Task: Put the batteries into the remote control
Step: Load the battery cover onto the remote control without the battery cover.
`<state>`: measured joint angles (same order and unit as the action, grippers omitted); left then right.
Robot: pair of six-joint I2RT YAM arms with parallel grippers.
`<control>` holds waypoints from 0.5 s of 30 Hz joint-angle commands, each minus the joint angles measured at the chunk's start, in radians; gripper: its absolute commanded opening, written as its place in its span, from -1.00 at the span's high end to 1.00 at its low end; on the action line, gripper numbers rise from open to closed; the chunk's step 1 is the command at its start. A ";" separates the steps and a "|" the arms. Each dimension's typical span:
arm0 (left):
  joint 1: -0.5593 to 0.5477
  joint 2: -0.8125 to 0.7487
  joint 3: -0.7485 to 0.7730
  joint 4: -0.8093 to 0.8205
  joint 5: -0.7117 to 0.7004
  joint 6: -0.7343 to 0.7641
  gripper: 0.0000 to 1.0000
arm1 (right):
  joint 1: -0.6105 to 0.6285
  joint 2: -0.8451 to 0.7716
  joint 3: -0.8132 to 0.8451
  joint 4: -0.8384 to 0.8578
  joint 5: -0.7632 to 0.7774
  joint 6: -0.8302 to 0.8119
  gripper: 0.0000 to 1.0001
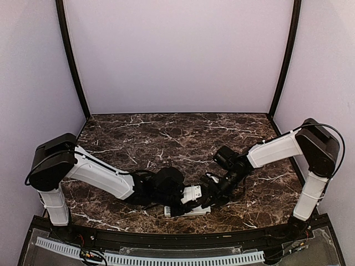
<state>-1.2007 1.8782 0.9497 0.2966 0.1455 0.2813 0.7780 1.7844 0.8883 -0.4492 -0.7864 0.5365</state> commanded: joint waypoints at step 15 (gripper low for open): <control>-0.005 -0.029 0.002 -0.051 -0.079 -0.002 0.99 | -0.017 -0.016 0.029 -0.041 0.036 -0.031 0.32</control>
<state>-1.2011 1.8778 0.9543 0.2871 0.1032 0.2802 0.7715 1.7840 0.9005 -0.4709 -0.7692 0.5274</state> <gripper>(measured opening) 0.005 0.334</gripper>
